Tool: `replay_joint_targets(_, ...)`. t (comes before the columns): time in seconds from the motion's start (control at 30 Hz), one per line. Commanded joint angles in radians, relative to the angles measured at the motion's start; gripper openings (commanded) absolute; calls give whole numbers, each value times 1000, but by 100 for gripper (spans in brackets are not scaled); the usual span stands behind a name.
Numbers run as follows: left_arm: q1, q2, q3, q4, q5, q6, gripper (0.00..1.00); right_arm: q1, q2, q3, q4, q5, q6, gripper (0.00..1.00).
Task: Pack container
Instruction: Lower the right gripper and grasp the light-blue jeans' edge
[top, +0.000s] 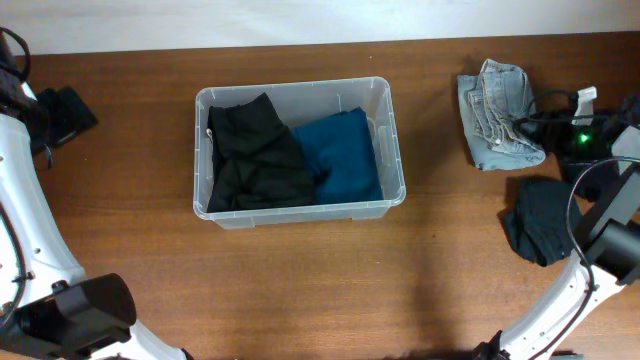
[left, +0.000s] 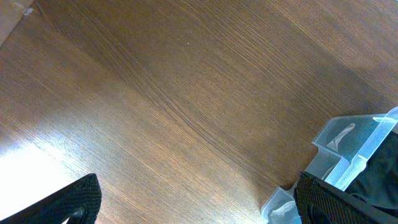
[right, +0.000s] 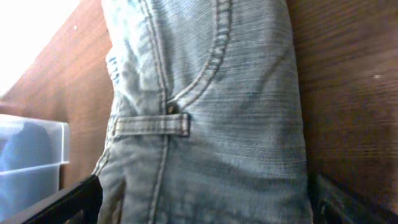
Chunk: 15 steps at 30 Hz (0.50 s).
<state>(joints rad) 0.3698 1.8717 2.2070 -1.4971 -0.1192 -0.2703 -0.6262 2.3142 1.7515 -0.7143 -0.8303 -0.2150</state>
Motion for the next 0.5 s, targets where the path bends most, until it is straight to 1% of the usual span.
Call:
replay_joint_targets(0.0,2,-24,11,0,7,-10,99,-16,45,16,16,-61,49,98)
replay_joint_targets(0.27,2,-24,11,0,7,-10,100,-23,94,16,27,-136,49,98)
replay_joint_targets(0.47,2,-24,11,0,7,-10,99,-17,100,16,42,-238,49,98)
